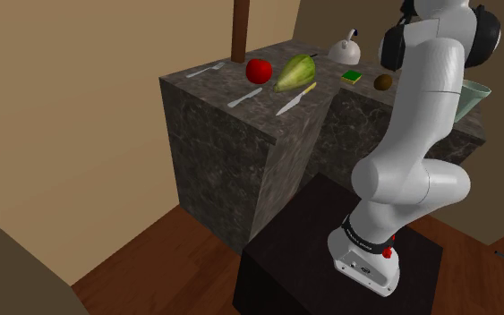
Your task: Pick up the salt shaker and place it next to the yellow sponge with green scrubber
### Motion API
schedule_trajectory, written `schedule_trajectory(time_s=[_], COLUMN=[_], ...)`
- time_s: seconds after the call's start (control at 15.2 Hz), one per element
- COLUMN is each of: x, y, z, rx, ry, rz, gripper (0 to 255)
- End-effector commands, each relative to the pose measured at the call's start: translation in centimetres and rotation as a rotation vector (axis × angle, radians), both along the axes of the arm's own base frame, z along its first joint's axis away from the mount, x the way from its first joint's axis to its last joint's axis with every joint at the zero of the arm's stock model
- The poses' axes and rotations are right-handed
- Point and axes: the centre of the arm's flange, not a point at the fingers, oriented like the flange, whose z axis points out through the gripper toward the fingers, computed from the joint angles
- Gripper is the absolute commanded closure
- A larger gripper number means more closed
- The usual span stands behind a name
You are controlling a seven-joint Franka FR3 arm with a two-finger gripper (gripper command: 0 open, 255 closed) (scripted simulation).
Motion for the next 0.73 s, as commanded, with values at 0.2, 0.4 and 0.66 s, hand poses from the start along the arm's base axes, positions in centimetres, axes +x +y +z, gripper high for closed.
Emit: schedule_trajectory(time_s=[0.2, 0.4, 0.66], x=[-0.7, -0.7, -0.7], y=[-1.1, -1.1, -1.1], z=[-2.3, -3.9, -6.0], rx=[0.002, 0.002, 0.002], ry=[-0.001, -0.001, -0.001], rz=[0.004, 0.004, 0.004], gripper=[255, 255, 255])
